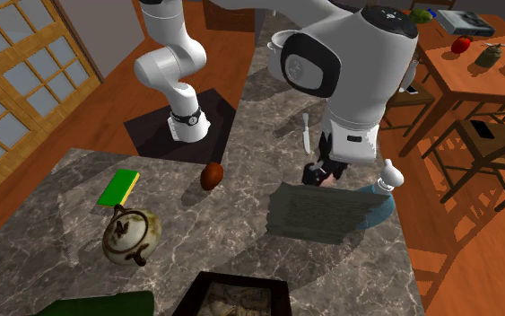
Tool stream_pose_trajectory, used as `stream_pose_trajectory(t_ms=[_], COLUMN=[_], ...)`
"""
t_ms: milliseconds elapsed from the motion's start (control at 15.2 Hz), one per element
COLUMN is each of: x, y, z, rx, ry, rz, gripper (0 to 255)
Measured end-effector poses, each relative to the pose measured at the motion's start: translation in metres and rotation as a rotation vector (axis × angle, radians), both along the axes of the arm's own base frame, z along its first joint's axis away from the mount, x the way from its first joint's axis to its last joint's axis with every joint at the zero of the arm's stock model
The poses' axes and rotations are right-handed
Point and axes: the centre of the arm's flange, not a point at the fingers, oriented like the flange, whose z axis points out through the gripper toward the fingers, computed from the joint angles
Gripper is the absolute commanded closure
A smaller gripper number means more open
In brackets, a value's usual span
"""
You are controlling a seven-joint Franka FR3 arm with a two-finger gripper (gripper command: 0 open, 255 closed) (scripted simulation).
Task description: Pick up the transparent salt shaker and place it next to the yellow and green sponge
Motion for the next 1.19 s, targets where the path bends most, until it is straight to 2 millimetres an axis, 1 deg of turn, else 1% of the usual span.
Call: stream_pose_trajectory(t_ms=[1188], x=[-0.001], y=[0.000], z=[0.095], rx=[0.000], ry=[0.000], rz=[0.000], gripper=[255])
